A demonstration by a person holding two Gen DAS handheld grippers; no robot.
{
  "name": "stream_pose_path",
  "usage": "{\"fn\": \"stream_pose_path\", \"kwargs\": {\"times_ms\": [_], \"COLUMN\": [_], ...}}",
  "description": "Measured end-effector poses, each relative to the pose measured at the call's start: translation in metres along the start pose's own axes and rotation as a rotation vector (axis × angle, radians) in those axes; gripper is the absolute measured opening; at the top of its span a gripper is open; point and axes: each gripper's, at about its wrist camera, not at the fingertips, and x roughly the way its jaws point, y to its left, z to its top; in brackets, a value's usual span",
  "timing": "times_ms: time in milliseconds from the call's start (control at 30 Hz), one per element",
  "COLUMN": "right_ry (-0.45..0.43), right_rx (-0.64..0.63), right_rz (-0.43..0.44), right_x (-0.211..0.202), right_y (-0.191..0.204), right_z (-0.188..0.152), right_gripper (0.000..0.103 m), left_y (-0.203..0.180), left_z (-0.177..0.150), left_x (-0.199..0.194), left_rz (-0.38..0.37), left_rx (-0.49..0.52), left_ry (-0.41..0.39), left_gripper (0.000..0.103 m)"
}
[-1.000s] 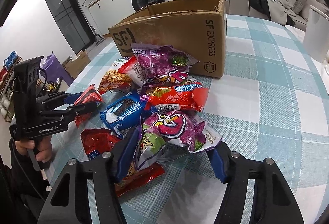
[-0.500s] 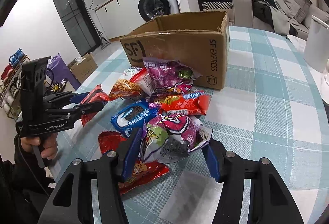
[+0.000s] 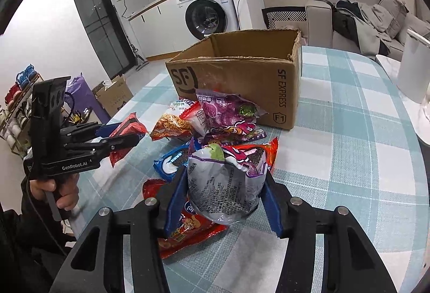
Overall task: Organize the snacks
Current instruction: 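Lift both held bags and carry them over the cardboard box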
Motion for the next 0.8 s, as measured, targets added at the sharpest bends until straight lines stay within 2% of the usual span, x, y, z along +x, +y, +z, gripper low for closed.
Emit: {"fn": "stream_pose_path", "kwargs": {"times_ms": [400, 800], "right_ry": [-0.040, -0.100], "right_rx": [0.015, 0.057], "right_rz": [0.006, -0.019], "right_x": [-0.006, -0.019], "right_y": [0.001, -0.001], "right_z": [0.004, 0.012], "right_gripper": [0.053, 0.053], "left_y": [-0.014, -0.025], "left_z": [0.006, 0.015], "left_x": [-0.014, -0.032], "left_rz": [0.052, 0.058], "left_rx": [0.030, 0.045], "left_ry": [-0.047, -0.094], "left_gripper": [0.042, 0.042]}}
